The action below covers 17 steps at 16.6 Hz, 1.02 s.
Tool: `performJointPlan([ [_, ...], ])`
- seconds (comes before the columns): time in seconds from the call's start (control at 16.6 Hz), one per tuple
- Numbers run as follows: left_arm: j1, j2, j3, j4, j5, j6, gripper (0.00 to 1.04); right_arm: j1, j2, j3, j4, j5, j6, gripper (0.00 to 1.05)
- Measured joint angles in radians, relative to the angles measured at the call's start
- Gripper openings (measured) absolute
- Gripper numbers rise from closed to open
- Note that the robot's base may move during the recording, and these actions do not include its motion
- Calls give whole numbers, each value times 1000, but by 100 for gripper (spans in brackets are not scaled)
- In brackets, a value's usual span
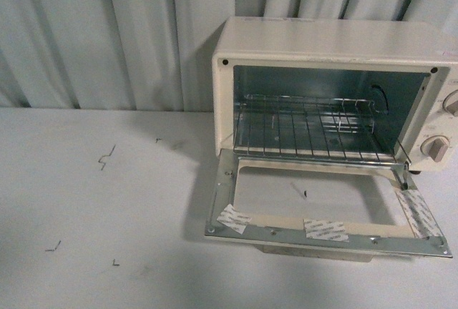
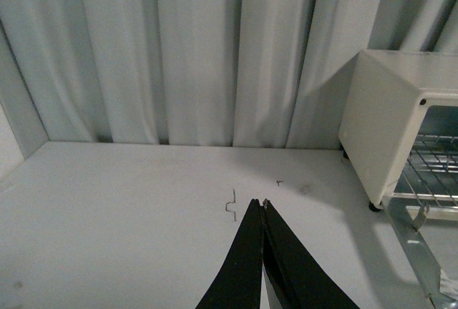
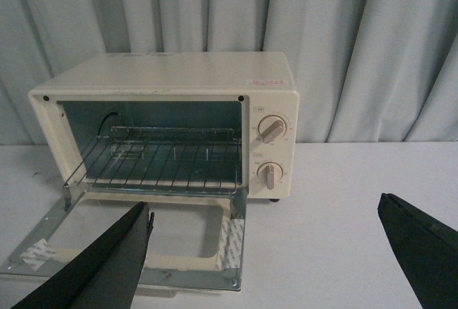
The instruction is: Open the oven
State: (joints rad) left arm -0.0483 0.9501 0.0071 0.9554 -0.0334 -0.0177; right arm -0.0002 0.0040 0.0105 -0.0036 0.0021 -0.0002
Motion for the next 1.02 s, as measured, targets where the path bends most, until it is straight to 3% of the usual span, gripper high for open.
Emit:
performJointPlan([
  [0.06,54,-103,0,-99,16,0,2,0,0,0,0,0,0,98],
  [0.24,47,-356,2,-378,32,0,2,0,0,0,0,0,0,98],
  [0.36,47,-465,2,-474,33,0,2,0,0,0,0,0,0,98],
  [0.72,47,-649,2,-657,33,0,2,0,0,0,0,0,0,98],
  [1.02,47,-687,2,-688,33,0,2,0,0,0,0,0,0,98],
])
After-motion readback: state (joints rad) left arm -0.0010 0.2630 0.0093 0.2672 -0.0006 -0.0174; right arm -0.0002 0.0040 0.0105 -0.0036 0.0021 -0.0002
